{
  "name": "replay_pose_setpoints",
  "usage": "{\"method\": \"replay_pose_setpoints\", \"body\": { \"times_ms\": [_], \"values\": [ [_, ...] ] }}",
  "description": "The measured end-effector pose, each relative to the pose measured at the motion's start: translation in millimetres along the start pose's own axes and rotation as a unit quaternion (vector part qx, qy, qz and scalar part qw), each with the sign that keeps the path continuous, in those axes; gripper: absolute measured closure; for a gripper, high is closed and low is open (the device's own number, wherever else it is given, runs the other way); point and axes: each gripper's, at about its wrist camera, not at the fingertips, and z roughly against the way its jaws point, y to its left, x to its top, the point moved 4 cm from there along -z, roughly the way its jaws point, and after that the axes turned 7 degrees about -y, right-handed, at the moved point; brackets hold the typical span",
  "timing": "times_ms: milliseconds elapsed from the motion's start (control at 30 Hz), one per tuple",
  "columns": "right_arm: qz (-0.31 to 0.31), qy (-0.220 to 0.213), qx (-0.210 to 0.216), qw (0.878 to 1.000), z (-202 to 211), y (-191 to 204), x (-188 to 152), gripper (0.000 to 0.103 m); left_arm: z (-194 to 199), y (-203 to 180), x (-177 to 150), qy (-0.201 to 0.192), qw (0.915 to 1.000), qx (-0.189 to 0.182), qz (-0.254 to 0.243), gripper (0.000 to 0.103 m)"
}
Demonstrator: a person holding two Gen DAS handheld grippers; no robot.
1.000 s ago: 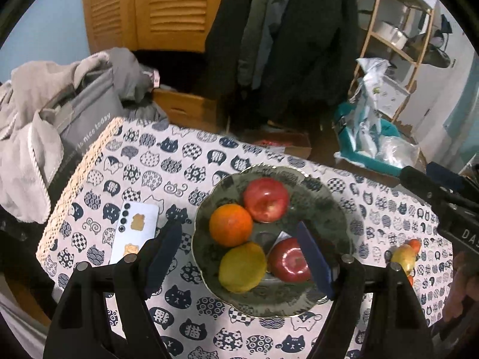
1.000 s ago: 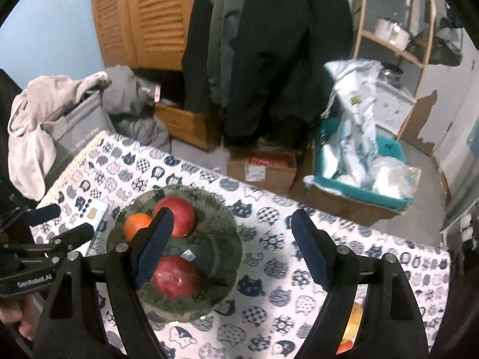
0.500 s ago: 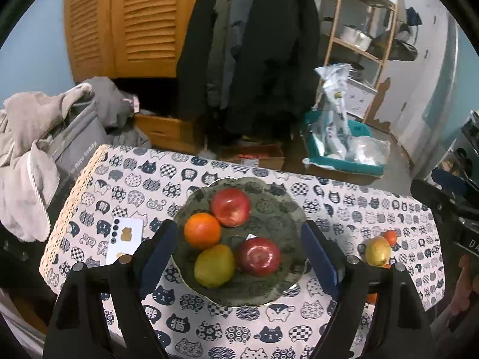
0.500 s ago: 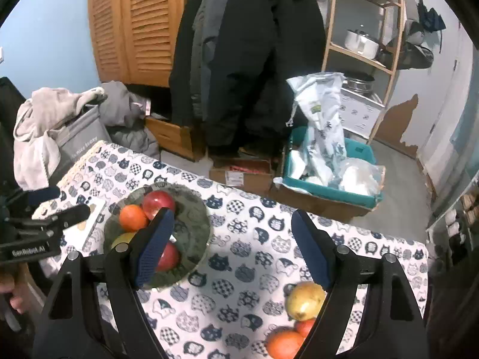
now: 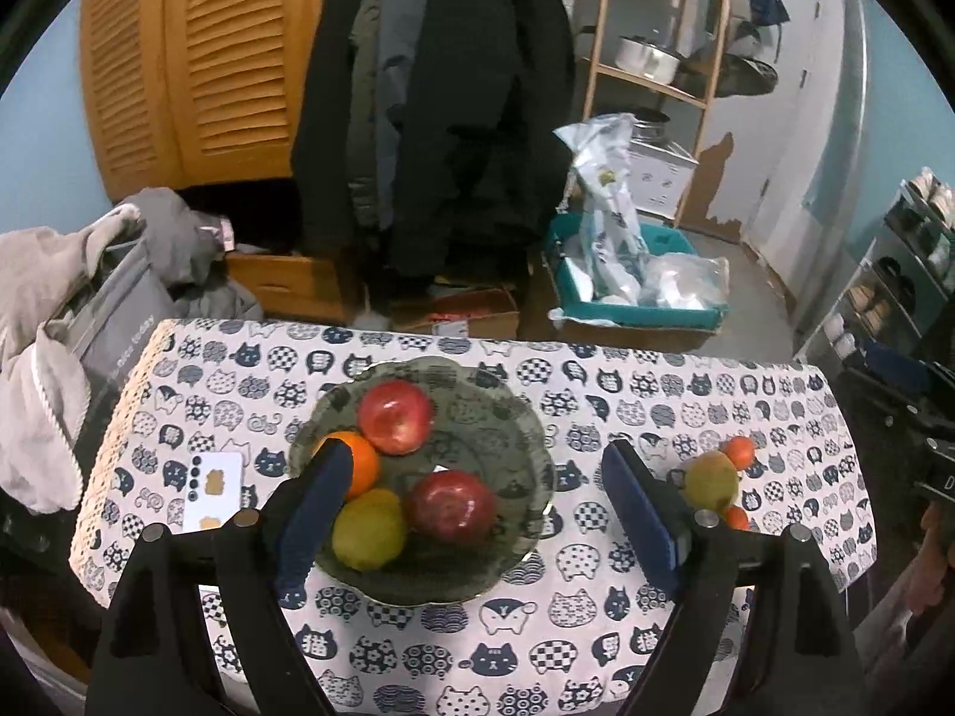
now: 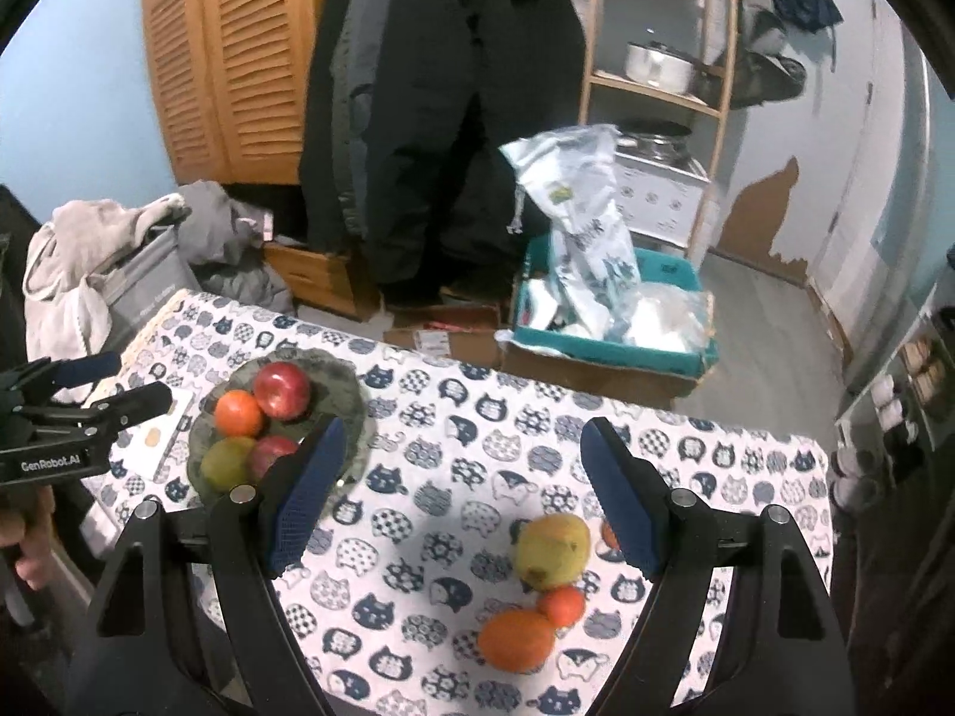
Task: Organize fruits
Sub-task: 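Withdraw both grippers from the bowl back toward the remaining fruit, then grasp a large orange with the right gripper while the left gripper grasps a yellow-green pear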
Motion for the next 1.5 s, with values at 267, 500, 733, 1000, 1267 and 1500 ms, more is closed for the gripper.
{"method": "replay_pose_setpoints", "body": {
  "times_ms": [267, 500, 733, 1000, 1267, 1500],
  "values": [
    [-0.026, 0.019, -0.026, 0.999, 3.3, -35.6, -26.0, 0.022, -9.7, -37.6, -2.8, 0.013, 0.9994, -0.022, -0.021, 0.016],
    [-0.040, 0.050, -0.044, 0.997, -4.9, -56.6, -53.4, 0.022, -25.6, -71.9, -18.5, 0.035, 0.9973, -0.026, -0.060, 0.016],
    [-0.058, 0.088, -0.049, 0.993, -21.3, -66.2, -81.7, 0.022, -44.1, -87.3, -38.0, 0.053, 0.9951, -0.021, -0.080, 0.016],
    [-0.078, 0.139, -0.050, 0.986, -45.2, -66.7, -115.9, 0.022, -73.0, -86.7, -64.9, 0.093, 0.9928, -0.014, -0.074, 0.016],
    [-0.122, 0.204, -0.040, 0.971, -75.3, -68.7, -161.3, 0.022, -99.1, -85.5, -104.1, 0.143, 0.9881, -0.019, -0.054, 0.016],
    [-0.128, 0.247, -0.042, 0.960, -95.9, -66.6, -189.5, 0.022, -113.7, -88.5, -127.0, 0.175, 0.9828, -0.017, -0.057, 0.016]
  ]
}}
